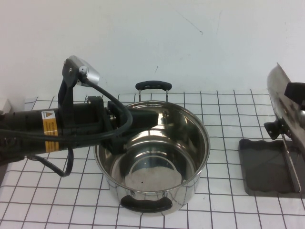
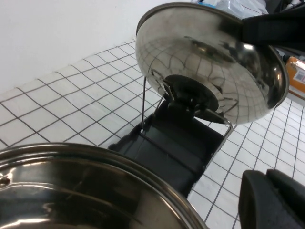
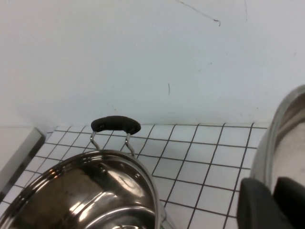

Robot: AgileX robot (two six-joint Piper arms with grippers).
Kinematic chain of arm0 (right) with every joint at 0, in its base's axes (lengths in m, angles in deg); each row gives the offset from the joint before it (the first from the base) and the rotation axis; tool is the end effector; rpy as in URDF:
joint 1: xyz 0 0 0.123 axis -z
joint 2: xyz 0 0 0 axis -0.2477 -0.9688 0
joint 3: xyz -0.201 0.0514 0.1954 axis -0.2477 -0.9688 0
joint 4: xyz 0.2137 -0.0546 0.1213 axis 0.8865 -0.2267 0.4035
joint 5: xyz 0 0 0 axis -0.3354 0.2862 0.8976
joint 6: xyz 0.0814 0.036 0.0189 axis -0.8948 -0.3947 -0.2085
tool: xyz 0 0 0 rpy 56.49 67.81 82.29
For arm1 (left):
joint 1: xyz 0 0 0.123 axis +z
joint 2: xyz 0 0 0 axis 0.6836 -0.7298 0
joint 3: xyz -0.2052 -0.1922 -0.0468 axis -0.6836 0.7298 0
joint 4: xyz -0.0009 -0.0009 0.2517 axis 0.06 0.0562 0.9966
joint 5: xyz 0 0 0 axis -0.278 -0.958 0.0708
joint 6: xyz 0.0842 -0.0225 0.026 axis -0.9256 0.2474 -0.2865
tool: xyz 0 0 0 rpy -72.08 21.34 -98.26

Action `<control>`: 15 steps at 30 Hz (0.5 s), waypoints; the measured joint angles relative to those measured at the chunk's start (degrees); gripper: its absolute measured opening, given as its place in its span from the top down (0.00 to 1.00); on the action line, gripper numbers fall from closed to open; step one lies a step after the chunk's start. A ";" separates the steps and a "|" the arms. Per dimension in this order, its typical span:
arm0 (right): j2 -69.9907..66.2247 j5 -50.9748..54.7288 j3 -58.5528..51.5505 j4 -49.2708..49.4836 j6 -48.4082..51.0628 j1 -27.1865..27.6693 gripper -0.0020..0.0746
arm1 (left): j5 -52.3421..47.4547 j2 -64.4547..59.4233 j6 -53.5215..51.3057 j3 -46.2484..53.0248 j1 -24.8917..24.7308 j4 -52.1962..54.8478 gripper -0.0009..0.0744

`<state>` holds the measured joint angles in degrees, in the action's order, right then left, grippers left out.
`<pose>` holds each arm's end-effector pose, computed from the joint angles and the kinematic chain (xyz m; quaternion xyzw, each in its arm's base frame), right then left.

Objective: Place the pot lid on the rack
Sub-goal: Place the pot lid on the pot rack

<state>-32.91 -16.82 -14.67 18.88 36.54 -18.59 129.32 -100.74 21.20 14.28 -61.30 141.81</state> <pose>0.2466 0.0511 0.2886 -0.0351 0.8153 0.2360 0.5276 0.2435 -0.1608 0.2879 0.3407 0.6819 -0.4992 0.4120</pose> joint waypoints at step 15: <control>0.95 0.21 0.00 0.38 1.66 0.00 0.68 | 0.25 0.00 2.48 0.00 0.00 5.79 0.99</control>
<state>-31.96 -16.61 -14.67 19.27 38.21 -18.59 129.57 -100.74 23.68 14.28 -61.30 147.60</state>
